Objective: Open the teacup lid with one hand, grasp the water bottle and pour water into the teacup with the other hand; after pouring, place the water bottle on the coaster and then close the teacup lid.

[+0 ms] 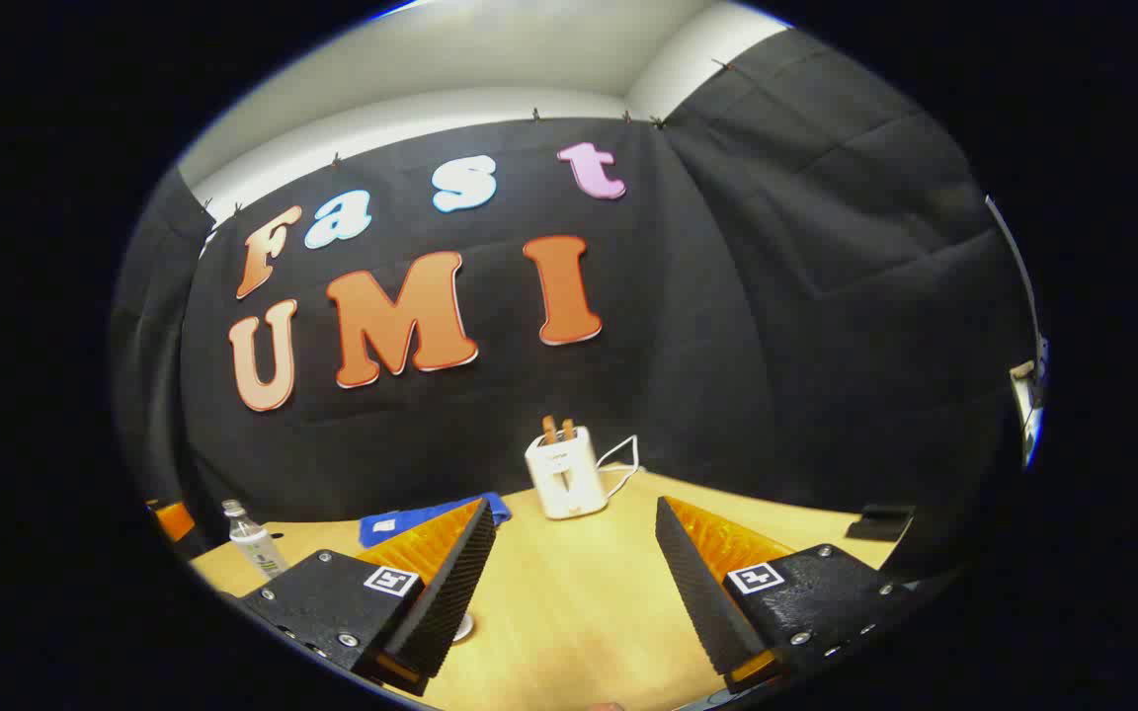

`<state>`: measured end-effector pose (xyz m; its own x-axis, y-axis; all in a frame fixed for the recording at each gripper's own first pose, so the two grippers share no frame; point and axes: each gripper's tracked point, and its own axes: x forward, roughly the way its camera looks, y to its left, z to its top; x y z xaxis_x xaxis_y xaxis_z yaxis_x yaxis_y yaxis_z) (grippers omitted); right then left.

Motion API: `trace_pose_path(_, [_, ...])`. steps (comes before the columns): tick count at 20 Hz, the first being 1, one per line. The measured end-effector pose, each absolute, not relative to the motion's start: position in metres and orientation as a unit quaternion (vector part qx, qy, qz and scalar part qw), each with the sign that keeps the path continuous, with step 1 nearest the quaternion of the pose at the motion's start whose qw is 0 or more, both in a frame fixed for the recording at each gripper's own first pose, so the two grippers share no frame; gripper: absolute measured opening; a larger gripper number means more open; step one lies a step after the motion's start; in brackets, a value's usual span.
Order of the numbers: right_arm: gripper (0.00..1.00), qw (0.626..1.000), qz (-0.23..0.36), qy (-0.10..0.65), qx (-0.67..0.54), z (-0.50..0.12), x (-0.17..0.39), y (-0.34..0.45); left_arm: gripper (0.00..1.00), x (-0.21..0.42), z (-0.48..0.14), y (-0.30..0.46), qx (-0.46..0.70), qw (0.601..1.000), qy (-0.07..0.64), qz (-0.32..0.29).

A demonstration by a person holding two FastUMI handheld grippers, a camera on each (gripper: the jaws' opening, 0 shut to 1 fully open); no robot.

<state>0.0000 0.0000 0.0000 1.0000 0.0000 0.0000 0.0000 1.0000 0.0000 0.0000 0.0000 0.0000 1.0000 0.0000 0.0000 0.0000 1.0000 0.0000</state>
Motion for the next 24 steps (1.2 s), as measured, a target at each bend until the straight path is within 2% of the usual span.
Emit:
trace_pose_path(2, [1.00, 0.999, 0.025, 0.012, -0.020, -0.005, 0.001, 0.020, 0.98, 0.002, -0.010, 0.017, -0.013, 1.000, 0.008, 0.002])
trace_pose_path(5, [0.98, 0.997, 0.048, 0.014, -0.062, -0.010, 0.005, 0.040, 0.96, 0.005, -0.012, 0.040, -0.010, 1.000, 0.005, 0.007])
trace_pose_path(9, [0.97, 0.993, 0.048, 0.030, -0.106, -0.026, 0.012, 0.050, 0.98, 0.018, -0.025, 0.052, -0.006, 1.000, 0.020, 0.022])
trace_pose_path(24, [0.98, 0.990, 0.054, 0.058, -0.120, -0.047, 0.017, 0.057, 0.98, 0.036, -0.053, 0.049, -0.007, 0.998, 0.053, 0.020])
